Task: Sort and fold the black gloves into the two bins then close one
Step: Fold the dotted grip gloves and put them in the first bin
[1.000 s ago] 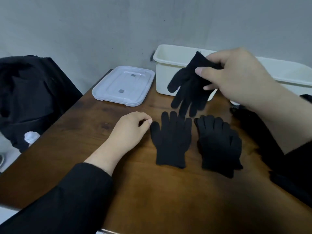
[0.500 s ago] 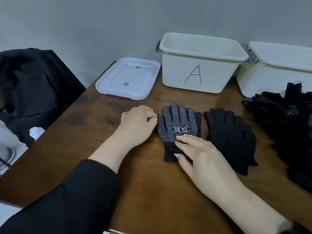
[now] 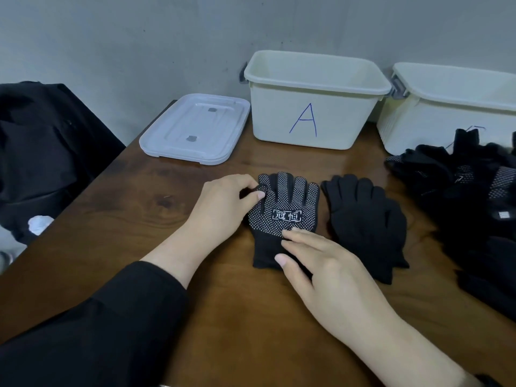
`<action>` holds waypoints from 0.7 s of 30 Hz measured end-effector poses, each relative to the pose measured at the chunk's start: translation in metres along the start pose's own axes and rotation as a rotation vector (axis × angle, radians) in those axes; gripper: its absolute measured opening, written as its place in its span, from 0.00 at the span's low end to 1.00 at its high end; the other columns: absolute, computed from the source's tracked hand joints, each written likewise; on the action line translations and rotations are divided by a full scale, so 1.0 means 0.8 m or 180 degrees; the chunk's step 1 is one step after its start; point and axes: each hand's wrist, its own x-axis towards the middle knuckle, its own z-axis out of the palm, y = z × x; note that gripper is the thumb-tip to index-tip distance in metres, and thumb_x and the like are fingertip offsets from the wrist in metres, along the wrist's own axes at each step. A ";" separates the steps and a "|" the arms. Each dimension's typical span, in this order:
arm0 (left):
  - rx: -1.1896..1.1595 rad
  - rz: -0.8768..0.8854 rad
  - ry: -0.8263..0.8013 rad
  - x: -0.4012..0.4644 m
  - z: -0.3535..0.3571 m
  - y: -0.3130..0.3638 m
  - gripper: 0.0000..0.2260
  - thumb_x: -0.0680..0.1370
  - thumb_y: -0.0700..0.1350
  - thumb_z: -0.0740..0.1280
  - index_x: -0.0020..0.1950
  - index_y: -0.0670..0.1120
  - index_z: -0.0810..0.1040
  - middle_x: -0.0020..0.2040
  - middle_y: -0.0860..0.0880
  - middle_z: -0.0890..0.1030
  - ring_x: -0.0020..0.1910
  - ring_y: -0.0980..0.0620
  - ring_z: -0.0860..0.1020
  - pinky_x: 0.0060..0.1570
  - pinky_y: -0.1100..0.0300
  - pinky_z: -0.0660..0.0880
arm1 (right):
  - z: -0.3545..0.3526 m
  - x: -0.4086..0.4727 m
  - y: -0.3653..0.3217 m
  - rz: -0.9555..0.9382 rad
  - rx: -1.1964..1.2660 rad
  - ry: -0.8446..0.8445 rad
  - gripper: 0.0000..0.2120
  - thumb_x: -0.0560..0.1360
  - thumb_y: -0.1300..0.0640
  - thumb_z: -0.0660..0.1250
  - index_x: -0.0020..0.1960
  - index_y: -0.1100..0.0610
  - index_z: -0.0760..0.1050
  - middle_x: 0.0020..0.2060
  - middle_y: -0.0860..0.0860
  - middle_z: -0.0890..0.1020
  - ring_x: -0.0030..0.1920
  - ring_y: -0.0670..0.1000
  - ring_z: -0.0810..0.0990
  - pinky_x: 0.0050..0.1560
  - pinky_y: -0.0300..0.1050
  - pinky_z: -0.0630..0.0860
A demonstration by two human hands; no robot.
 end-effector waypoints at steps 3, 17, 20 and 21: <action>0.0123 -0.0057 0.0052 0.001 0.000 0.001 0.07 0.80 0.53 0.68 0.49 0.51 0.81 0.48 0.56 0.80 0.50 0.54 0.77 0.58 0.51 0.72 | 0.002 0.002 0.009 -0.0082 -0.0027 -0.0065 0.19 0.82 0.45 0.59 0.60 0.53 0.84 0.61 0.46 0.82 0.63 0.46 0.79 0.65 0.44 0.75; 0.0072 0.1312 -0.0353 -0.036 -0.018 0.006 0.08 0.79 0.54 0.67 0.50 0.53 0.83 0.50 0.57 0.78 0.51 0.55 0.76 0.56 0.47 0.72 | -0.025 0.020 0.048 -0.0710 -0.0329 -0.0761 0.18 0.78 0.42 0.64 0.61 0.48 0.82 0.53 0.40 0.77 0.55 0.44 0.76 0.63 0.48 0.72; 0.0141 0.1597 -0.0900 -0.047 -0.019 0.006 0.15 0.78 0.61 0.65 0.53 0.54 0.85 0.52 0.57 0.78 0.54 0.56 0.75 0.60 0.51 0.67 | -0.022 0.024 0.044 -0.0746 -0.0314 -0.0590 0.11 0.79 0.47 0.64 0.56 0.49 0.82 0.49 0.41 0.78 0.51 0.45 0.76 0.59 0.48 0.72; 0.0157 0.1599 -0.1006 -0.049 -0.021 0.006 0.18 0.77 0.64 0.65 0.55 0.54 0.85 0.53 0.58 0.77 0.55 0.56 0.74 0.61 0.53 0.66 | -0.021 0.025 0.043 -0.0682 -0.0231 -0.0509 0.11 0.80 0.48 0.63 0.55 0.50 0.81 0.48 0.41 0.78 0.50 0.44 0.76 0.58 0.48 0.72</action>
